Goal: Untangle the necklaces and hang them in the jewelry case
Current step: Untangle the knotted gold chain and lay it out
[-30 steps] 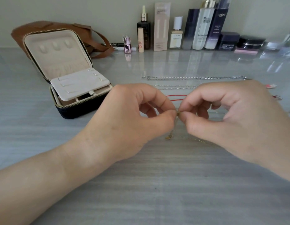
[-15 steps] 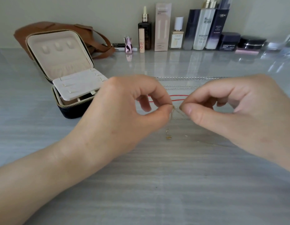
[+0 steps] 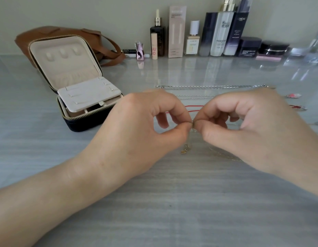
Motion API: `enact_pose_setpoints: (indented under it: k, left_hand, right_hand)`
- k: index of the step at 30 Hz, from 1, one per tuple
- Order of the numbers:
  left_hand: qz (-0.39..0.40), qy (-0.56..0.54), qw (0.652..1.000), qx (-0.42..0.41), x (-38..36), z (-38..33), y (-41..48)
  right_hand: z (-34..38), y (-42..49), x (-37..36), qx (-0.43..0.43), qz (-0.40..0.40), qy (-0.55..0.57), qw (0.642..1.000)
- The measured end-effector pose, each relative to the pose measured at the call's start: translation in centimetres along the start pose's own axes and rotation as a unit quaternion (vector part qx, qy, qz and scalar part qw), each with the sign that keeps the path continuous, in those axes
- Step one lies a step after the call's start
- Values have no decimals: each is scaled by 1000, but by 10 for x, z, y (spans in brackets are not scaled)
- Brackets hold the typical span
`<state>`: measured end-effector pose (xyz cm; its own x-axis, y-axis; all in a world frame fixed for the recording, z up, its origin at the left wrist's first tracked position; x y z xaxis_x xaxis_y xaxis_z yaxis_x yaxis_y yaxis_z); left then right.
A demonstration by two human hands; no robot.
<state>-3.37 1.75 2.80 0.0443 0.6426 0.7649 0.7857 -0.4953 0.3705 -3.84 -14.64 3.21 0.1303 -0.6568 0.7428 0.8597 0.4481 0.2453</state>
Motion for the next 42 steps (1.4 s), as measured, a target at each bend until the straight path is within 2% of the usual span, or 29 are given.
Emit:
enact_pose_setpoints:
  k: [10, 33, 42]
  left_hand:
    - [7, 64, 997, -52, 3, -3, -2]
    - [2, 40, 999, -9, 1, -3, -2]
    - [19, -91, 995, 46, -2, -3, 1]
  right_hand:
    - [0, 1, 3, -80, 42, 159, 983]
    - [-1, 1, 3, -100, 54, 193, 974]
    - [-1, 1, 3, -65, 55, 177, 981]
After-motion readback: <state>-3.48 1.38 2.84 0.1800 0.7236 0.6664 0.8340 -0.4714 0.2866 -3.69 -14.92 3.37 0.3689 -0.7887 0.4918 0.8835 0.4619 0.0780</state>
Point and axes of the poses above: each hand's wrist, its own y-axis towards the middle knuckle, its own x-axis out of the back of the hand, z = x × y, the point moved 1 cm from there along y, towards the middle knuckle, and after that the axes turned 12 degrees about z, right-handed, at the moved point
